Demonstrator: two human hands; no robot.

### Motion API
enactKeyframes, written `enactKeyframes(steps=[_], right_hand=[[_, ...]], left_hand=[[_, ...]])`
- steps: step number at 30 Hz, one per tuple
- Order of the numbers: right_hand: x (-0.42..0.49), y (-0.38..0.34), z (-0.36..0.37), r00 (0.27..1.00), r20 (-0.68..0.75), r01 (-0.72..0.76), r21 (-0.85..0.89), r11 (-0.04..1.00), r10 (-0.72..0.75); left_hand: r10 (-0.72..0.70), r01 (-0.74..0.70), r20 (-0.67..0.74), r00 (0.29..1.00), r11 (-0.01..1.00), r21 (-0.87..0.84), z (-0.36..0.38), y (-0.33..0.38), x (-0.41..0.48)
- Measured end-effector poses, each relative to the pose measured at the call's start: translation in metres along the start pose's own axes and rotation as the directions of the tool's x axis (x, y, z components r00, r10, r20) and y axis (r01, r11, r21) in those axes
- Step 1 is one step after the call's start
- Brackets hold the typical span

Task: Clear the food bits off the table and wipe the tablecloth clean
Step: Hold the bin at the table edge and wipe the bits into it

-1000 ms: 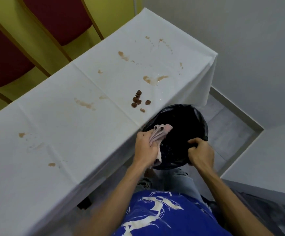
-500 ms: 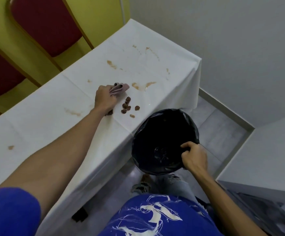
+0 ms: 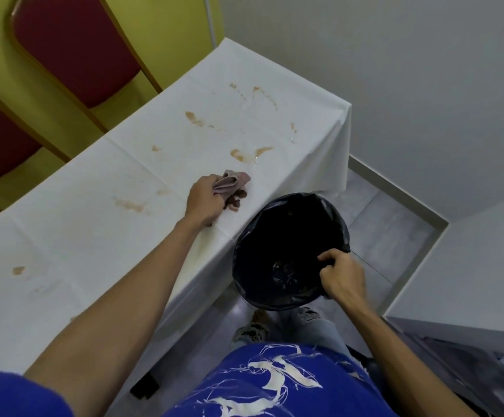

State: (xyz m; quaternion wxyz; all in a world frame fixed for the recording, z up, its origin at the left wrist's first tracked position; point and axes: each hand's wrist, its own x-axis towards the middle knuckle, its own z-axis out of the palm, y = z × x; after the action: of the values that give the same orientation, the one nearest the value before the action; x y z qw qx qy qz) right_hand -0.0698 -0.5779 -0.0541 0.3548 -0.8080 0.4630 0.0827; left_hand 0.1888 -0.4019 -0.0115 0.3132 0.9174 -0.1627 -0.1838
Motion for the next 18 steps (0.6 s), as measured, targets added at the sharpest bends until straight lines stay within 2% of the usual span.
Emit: enactKeyframes(steps=[5, 8, 10, 13, 16, 18], right_hand=[[-0.001, -0.003, -0.002, 1.0, -0.001, -0.019, -0.002, 1.0, 0.019], [-0.002, -0.004, -0.005, 1.0, 0.003, -0.029, -0.015, 0.999, 0.029], [-0.002, -0.004, -0.008, 1.0, 0.004, -0.027, -0.014, 1.0, 0.027], [-0.001, -0.004, -0.009, 1.0, 0.006, -0.01, -0.026, 1.0, 0.01], [-0.001, -0.005, -0.006, 1.0, 0.007, -0.006, -0.027, 1.0, 0.006], [-0.001, -0.008, -0.005, 1.0, 0.01, -0.01, -0.026, 1.0, 0.01]], left_hand=[[0.106, -0.106, 0.043, 0.993, 0.994, -0.009, 0.038, 0.009, -0.06], [0.051, -0.03, 0.121, 0.991, 0.985, -0.17, 0.05, 0.015, -0.085], [0.009, 0.018, 0.103, 0.995, 0.966, -0.259, 0.042, 0.019, -0.085], [-0.039, 0.039, 0.006, 0.999, 0.938, -0.345, 0.009, 0.021, -0.063], [-0.087, 0.066, -0.076, 0.993, 0.967, -0.248, -0.019, 0.017, -0.028], [-0.052, 0.044, -0.06, 0.997, 0.992, -0.122, -0.024, 0.018, -0.005]])
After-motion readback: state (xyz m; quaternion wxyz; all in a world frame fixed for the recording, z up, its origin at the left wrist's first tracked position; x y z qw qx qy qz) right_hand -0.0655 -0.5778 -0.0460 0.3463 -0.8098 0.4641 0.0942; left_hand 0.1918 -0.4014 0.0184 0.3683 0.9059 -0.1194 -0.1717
